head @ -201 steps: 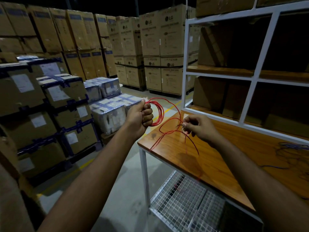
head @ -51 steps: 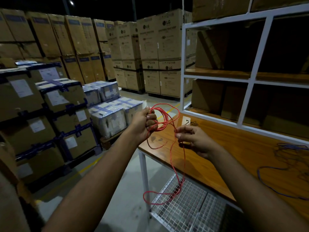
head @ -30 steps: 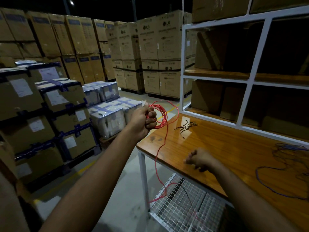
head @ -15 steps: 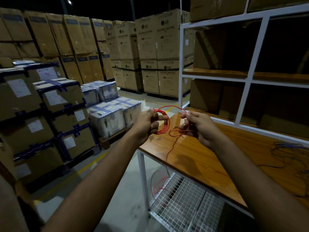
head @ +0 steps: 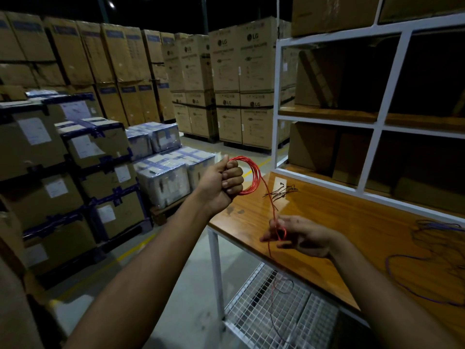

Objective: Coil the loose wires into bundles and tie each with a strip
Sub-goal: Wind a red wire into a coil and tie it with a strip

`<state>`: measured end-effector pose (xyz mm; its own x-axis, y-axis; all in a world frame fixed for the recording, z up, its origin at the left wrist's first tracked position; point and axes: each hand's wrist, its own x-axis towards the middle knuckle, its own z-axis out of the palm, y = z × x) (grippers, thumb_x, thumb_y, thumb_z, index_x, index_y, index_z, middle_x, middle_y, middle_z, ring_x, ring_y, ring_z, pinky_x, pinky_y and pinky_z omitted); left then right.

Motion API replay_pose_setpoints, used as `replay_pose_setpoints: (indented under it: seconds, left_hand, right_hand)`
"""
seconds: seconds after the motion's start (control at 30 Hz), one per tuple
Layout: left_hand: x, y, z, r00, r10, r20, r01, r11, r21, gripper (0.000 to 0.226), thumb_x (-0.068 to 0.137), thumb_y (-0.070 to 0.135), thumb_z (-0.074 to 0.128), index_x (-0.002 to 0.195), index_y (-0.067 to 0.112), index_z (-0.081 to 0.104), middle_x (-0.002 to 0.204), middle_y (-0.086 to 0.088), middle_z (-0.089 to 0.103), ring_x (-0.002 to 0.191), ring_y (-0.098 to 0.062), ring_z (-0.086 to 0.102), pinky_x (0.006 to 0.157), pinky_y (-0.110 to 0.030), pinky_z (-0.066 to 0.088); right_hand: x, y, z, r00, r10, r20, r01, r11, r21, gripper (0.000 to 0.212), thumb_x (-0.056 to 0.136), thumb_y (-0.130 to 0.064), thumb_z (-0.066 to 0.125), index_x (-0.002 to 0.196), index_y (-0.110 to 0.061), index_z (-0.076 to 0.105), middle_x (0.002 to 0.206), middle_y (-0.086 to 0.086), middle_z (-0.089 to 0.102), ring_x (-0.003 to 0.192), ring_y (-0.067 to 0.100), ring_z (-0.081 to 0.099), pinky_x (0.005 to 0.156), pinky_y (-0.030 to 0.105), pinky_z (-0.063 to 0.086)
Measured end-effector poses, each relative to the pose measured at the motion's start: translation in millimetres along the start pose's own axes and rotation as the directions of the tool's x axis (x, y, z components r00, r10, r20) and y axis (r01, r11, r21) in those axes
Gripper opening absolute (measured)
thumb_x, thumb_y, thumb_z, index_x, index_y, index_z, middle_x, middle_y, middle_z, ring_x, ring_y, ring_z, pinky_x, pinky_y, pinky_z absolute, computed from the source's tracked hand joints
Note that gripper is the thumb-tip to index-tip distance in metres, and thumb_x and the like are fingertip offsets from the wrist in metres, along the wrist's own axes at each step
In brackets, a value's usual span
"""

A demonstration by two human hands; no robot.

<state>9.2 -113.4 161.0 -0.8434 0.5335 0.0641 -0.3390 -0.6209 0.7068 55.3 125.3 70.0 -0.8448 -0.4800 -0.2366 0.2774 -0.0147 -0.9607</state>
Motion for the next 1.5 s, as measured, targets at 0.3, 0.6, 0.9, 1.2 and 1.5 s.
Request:
replay_pose_setpoints:
  seconds: [0.3,0.6,0.9,1.2,1.5]
  left_hand:
    - [10.3,7.8,-8.9,0.969,0.177,-0.171,-0.180,0.984,-0.001,0.041,0.108,0.039,0.029,0.074,0.019,0.040,0.050,0.007,0.029,0.035,-0.004,0.024,0.035,-0.018,0.018]
    - [9.9,18.0,-13.9,0.952,0.257,-0.168,-0.266,0.964,-0.030,0.042,0.108,0.040,0.029,0.074,0.018,0.040,0.051,0.007,0.029,0.036,-0.006,0.022,0.036,-0.020,0.018]
    - [15.1,-15.9,-19.2,0.916,0.320,-0.244,-0.210,0.897,0.388,0.041,0.109,0.035,0.029,0.073,0.020,0.040,0.052,0.009,0.027,0.038,-0.004,0.021,0.041,-0.023,0.011]
    - [9.2,-6.7,-33.0,0.860,0.404,-0.312,-0.213,0.840,0.499,0.040,0.108,0.036,0.030,0.074,0.021,0.043,0.054,0.008,0.031,0.044,-0.006,0.023,0.043,-0.023,0.015]
    - [3.1,0.9,-26.8,0.924,0.296,-0.243,-0.215,0.926,0.311,0.039,0.108,0.036,0.031,0.075,0.019,0.041,0.055,0.007,0.026,0.040,-0.005,0.021,0.041,-0.021,0.014]
  right_hand:
    - [9.6,-12.1,33.4,0.953,-0.107,-0.282,0.186,0.945,0.269,0.042,0.106,-0.034,0.033,0.106,-0.002,0.061,0.078,0.010,0.058,0.065,0.019,0.050,0.064,0.033,0.043]
    - [6.2,-4.9,18.1,0.901,-0.161,-0.404,0.225,0.968,0.116,0.020,0.088,0.008,0.062,0.108,0.004,0.063,0.091,0.018,0.069,0.076,0.021,0.069,0.067,0.024,0.058]
    - [4.1,-41.9,59.4,0.784,-0.271,-0.558,0.291,0.955,-0.054,0.009,0.095,-0.009,0.061,0.099,-0.004,0.067,0.084,0.009,0.066,0.080,0.020,0.063,0.075,0.035,0.054]
    - [-6.5,-60.7,20.3,0.606,-0.083,-0.791,0.433,0.869,0.240,0.013,0.100,-0.015,0.054,0.094,-0.008,0.064,0.084,0.005,0.059,0.075,0.014,0.057,0.080,0.040,0.058]
    - [3.1,-32.5,-17.1,0.366,-0.192,-0.910,0.056,0.981,-0.185,0.017,0.101,-0.021,0.052,0.100,-0.013,0.066,0.095,0.005,0.063,0.080,0.019,0.054,0.060,0.029,0.042]
